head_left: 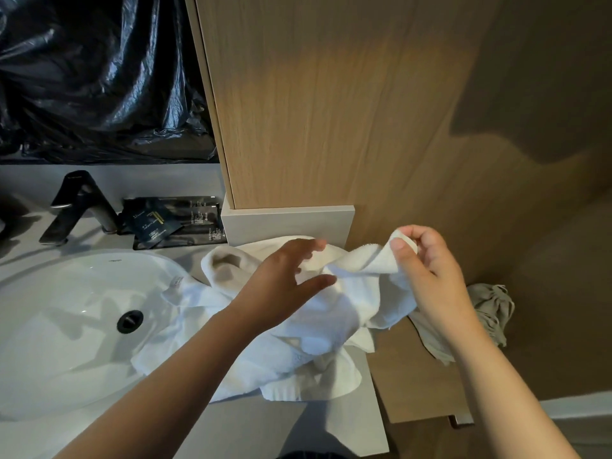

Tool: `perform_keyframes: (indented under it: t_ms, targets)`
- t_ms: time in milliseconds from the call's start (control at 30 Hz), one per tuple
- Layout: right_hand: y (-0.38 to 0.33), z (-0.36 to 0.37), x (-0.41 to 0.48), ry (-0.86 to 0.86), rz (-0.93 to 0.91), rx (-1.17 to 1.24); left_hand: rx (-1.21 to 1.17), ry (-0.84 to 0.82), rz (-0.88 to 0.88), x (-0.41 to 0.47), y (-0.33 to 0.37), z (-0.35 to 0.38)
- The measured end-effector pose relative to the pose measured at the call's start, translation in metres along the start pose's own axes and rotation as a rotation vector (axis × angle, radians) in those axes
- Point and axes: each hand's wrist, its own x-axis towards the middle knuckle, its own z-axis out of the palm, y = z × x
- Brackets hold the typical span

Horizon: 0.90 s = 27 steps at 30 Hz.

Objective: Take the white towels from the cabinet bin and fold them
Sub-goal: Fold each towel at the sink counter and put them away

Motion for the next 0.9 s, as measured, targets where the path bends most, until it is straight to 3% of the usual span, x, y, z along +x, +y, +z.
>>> perform_keyframes:
  t_ms: [133, 300, 400, 600, 800, 900]
  targets:
    - [-0.011, -0.014, -0.002, -0.027, -0.076, -0.040, 0.098, -0.121, 0.069, 0.015, 0.022, 0.016]
    - [-0.018, -0.043, 0.002, 0.329, -0.205, -0.188, 0.075, -0.130, 0.032, 0.012, 0.026, 0.024]
    - [-0.012, -0.055, 0.007, 0.395, -0.184, -0.260, 0.030, -0.118, 0.039, 0.007, 0.020, 0.014]
    - [0.001, -0.057, 0.008, 0.272, -0.149, -0.386, 0.035, 0.073, 0.089, 0.009, 0.024, -0.002]
    - [-0.018, -0.055, -0.006, 0.056, -0.315, -0.420, 0.211, 0.207, 0.232, 0.028, 0.057, -0.004]
    - [-0.018, -0.048, -0.011, 0.131, -0.353, -0.417, 0.268, 0.219, 0.204, 0.030, 0.061, 0.007]
